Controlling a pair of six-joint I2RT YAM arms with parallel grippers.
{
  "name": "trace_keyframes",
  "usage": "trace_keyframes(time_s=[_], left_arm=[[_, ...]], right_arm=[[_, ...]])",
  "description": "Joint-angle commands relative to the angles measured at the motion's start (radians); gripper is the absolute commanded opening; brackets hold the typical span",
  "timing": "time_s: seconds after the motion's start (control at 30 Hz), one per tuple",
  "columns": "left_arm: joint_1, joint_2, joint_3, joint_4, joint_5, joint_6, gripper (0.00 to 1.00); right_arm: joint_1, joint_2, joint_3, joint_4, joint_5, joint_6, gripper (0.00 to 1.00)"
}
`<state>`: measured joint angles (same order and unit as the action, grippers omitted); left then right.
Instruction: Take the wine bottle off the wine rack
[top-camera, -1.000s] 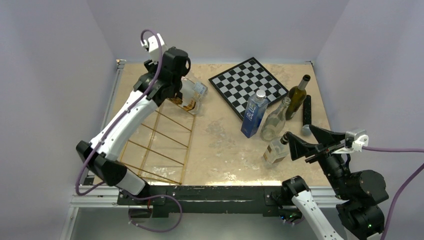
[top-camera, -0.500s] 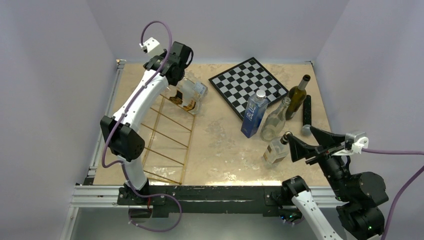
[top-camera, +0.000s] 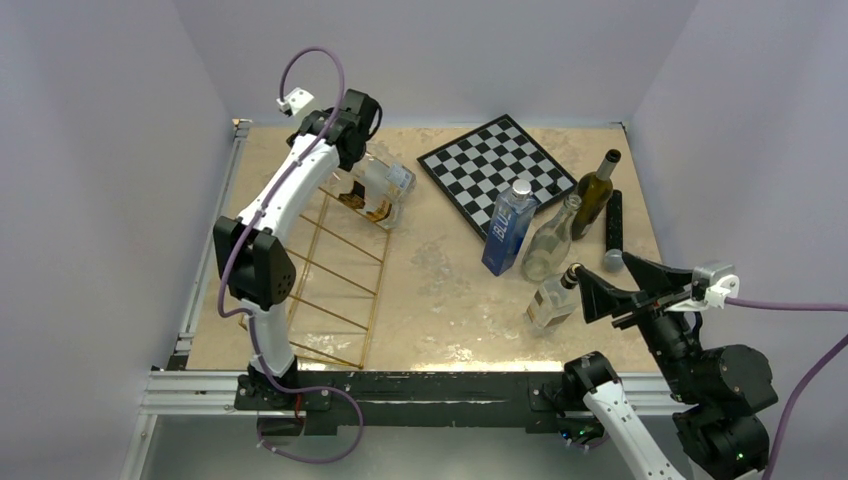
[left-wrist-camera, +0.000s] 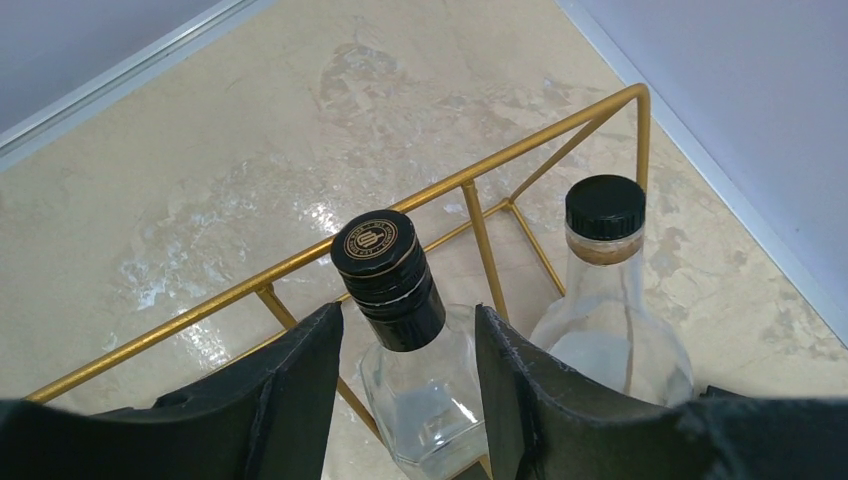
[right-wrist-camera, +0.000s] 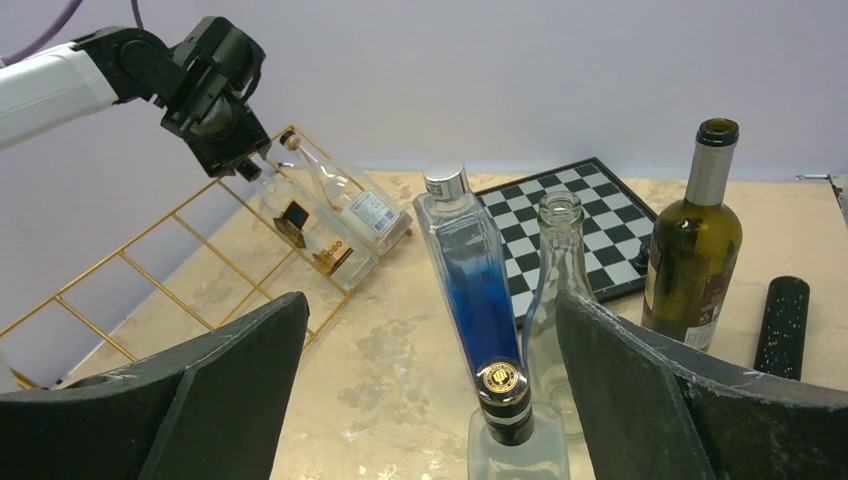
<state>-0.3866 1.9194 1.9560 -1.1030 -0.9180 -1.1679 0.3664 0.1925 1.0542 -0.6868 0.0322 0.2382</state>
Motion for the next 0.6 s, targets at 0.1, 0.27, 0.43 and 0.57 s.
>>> trace_keyframes(time_s=[0.1,0.27,0.43,0.57], left_arm=[[0.021,0.047,-0.015,-0.04,-0.008,-0.099,0.55],[0.036,0.063,-0.025,-0.045,-0.01,-0.134,0.53],[0.045,0.066,-0.039,-0.04,-0.007,-0.145,0.45],[0.045,0.053,-0.046,-0.028,-0.006,-0.141,0.26]], right_arm=[[0.004,0.034,0.006,0.043,-0.002,-0.008,0.99],[0.005,0.046,0.004,0.054,-0.006,-0.006,0.99],[0.004,0.058,0.015,0.056,-0.01,-0.009,0.99],[0.005,0.062,0.016,0.062,-0.013,-0.009,0.99]])
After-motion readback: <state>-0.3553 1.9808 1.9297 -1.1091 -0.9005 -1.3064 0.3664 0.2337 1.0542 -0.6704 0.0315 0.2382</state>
